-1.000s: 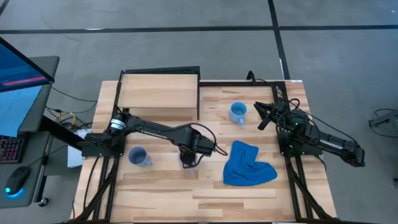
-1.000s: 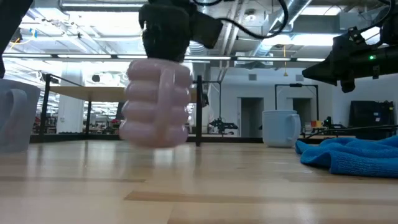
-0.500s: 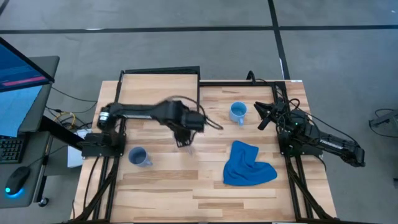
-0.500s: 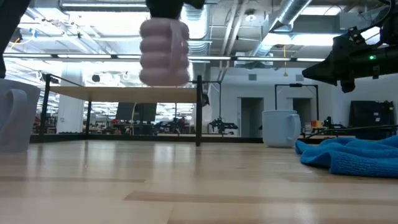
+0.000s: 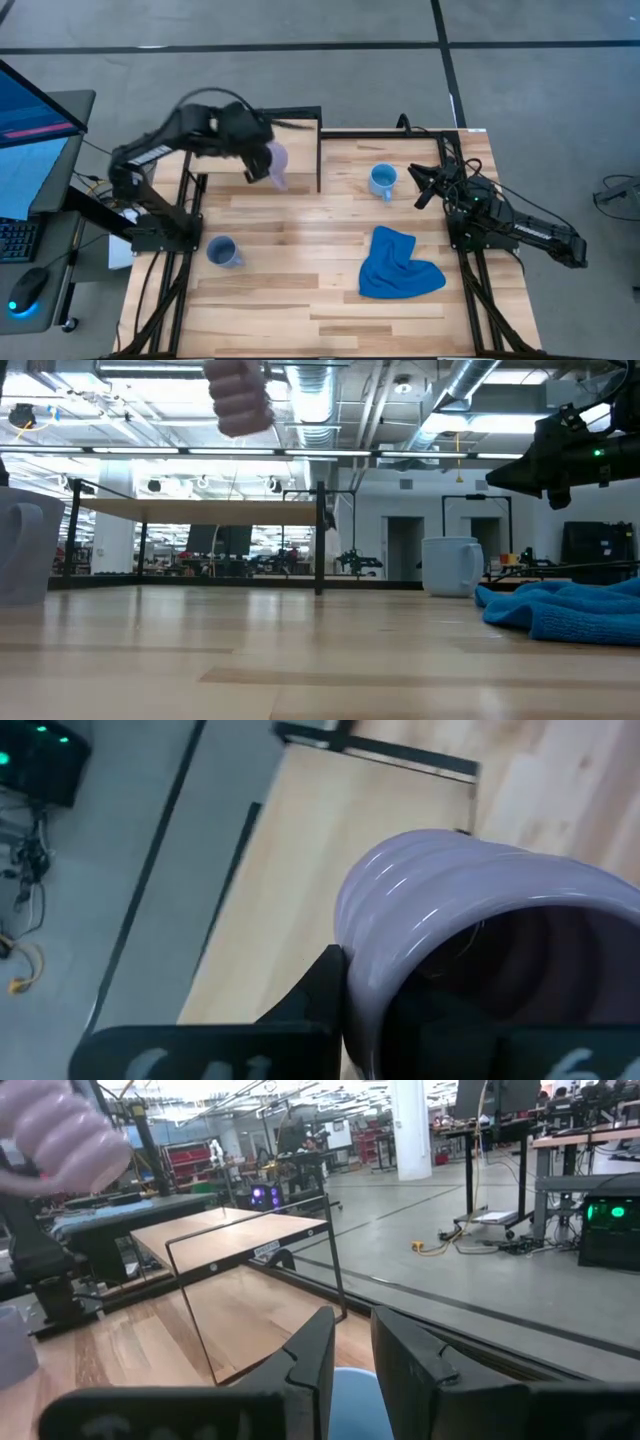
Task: Stack small to large cups/mugs on shelf
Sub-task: Put the pink cup on the shelf
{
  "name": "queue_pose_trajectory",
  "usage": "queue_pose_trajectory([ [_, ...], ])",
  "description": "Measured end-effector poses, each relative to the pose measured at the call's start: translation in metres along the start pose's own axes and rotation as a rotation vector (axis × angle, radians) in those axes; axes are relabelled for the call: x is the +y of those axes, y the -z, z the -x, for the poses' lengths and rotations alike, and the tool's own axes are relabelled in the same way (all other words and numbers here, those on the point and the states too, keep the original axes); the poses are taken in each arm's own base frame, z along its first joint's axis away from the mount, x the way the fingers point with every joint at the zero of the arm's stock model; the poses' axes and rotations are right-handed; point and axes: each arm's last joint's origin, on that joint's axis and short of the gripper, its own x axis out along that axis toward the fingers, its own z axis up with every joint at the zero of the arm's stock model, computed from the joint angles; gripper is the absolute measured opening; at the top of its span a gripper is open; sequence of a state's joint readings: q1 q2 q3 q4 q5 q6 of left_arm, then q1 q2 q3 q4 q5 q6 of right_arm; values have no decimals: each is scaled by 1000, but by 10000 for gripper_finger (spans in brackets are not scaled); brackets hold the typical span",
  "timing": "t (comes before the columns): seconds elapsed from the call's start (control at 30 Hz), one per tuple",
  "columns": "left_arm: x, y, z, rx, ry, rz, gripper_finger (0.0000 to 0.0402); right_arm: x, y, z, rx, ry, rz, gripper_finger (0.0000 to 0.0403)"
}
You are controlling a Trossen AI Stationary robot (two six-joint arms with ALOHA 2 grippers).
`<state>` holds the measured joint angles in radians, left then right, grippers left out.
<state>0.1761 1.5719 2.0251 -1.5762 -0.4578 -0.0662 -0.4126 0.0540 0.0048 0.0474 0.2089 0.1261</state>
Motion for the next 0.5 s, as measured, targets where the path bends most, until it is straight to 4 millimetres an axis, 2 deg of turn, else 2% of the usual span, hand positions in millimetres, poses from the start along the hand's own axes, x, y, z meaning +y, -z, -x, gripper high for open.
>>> queue_pose_trajectory([
  [0.2,37,12,5,0,-46,19,17,0,0,0,0,1,0,93],
  [0.33,57,15,-2,34,-61,-27,17,0,0,0,0,1,0,93],
  [0.5,87,23,-12,75,-36,27,17,0,0,0,0,1,0,93],
])
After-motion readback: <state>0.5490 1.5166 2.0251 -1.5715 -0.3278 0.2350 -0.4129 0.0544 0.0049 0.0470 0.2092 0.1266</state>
